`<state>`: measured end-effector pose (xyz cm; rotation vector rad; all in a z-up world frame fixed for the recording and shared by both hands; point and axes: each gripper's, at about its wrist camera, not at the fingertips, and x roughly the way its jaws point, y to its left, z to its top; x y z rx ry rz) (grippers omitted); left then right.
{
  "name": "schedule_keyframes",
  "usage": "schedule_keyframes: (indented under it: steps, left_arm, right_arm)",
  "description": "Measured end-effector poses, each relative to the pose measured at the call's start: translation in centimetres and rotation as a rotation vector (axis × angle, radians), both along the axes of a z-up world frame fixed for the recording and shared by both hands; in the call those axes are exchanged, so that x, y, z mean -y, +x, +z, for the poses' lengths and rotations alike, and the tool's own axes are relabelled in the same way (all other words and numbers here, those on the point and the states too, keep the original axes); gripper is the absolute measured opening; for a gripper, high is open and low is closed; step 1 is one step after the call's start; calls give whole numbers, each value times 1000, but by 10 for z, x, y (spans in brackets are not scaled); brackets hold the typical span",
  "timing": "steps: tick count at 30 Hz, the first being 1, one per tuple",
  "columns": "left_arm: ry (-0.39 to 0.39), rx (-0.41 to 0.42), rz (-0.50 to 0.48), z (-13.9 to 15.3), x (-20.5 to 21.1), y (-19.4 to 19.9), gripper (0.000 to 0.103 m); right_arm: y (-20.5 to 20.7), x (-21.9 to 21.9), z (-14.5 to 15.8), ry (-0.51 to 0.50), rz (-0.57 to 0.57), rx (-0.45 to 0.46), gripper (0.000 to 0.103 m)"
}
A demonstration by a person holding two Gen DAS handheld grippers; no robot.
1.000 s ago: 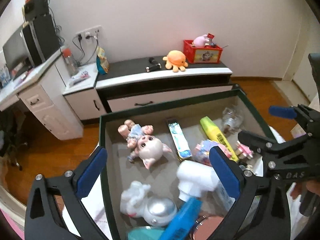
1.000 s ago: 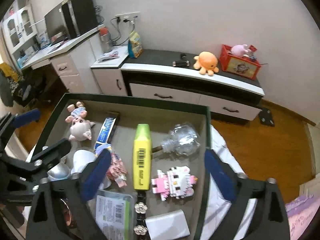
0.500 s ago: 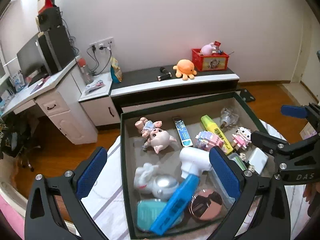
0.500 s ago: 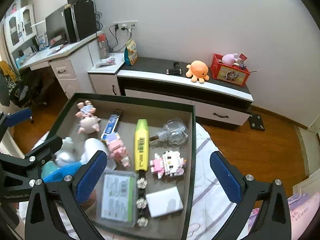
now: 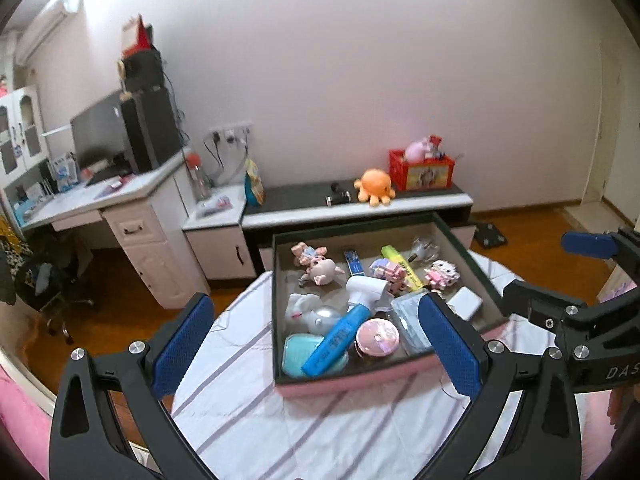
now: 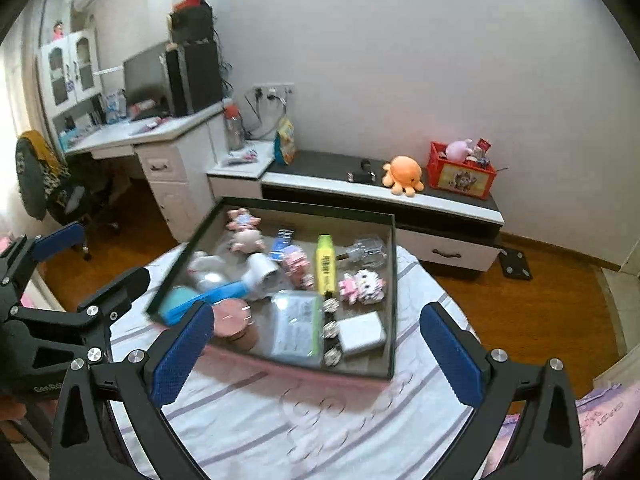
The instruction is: Organize rigid objects
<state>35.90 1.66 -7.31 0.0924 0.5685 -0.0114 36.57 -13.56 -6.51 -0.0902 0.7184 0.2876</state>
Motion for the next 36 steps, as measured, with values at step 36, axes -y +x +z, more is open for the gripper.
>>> schedule_keyframes:
  steps: [36]
  left_arm:
    - [19, 440, 53, 58, 21, -272, 103]
  right_arm:
    - [-264, 27, 55, 92, -146, 462, 103]
